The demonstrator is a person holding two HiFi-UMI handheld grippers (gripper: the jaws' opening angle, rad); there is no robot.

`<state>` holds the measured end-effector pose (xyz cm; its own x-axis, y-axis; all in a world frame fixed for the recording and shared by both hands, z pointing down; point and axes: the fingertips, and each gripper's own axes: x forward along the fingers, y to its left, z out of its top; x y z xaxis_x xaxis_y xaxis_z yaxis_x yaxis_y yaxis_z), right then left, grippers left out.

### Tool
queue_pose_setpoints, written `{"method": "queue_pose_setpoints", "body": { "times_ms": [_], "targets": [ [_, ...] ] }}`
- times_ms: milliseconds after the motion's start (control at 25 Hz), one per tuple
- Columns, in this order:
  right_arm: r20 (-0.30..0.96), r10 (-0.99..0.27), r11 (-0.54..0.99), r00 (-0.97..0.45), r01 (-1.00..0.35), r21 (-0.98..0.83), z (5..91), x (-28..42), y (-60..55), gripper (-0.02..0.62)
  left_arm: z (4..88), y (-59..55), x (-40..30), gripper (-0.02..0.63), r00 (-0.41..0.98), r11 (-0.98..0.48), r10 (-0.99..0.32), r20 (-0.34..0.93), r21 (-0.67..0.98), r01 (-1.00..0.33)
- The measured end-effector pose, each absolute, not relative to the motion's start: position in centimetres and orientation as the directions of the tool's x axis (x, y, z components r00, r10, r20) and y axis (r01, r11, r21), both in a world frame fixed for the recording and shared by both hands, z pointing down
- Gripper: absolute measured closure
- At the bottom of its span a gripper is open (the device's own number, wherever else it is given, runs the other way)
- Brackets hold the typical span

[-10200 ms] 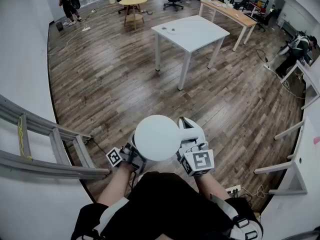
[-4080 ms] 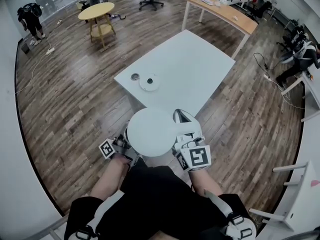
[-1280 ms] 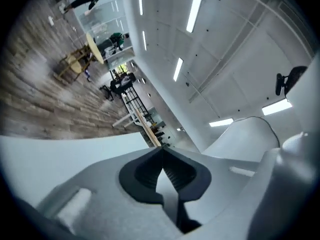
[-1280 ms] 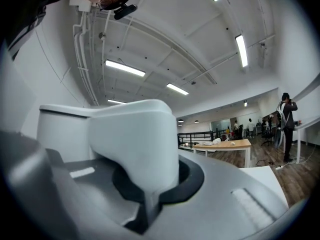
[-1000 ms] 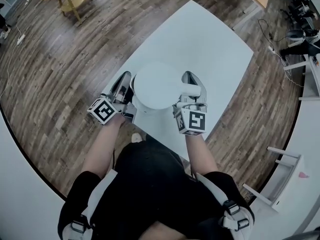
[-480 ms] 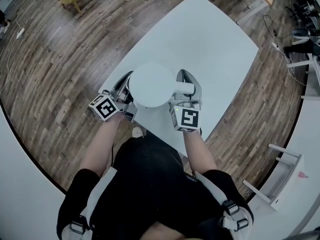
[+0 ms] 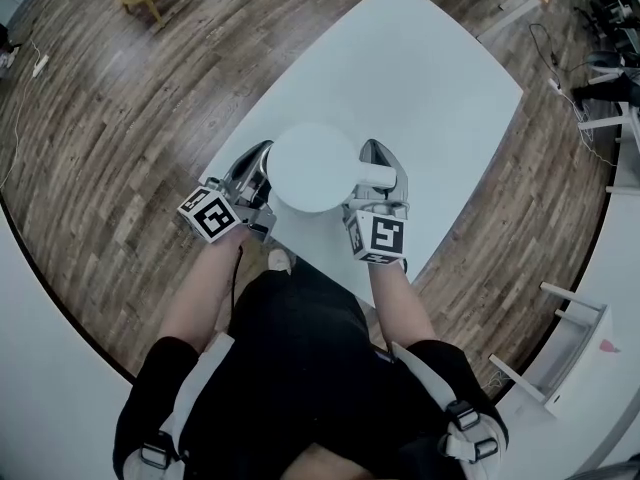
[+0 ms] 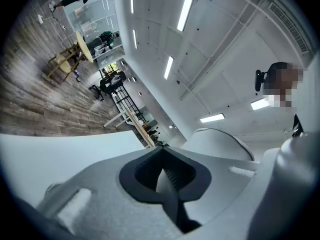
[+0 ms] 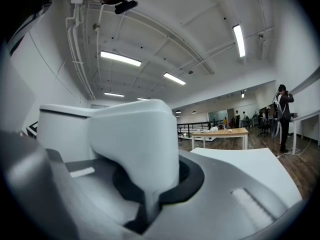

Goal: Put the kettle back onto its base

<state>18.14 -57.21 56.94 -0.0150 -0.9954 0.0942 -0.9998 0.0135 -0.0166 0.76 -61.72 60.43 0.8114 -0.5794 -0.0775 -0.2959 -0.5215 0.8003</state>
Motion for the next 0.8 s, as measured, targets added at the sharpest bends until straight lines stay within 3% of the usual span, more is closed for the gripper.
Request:
{"method": "queue_pose_setpoints", "body": {
  "times_ms": [800],
  "targets": [
    [0.031,-1.0,-0.002,0.003,-1.0,0.018,57.7,18.0,-55.3,0.591,61.5,-60.0,0.4,0.607,0.792,-0.519,-0.604,-0.083,0.795,-0.313]
  ]
}}
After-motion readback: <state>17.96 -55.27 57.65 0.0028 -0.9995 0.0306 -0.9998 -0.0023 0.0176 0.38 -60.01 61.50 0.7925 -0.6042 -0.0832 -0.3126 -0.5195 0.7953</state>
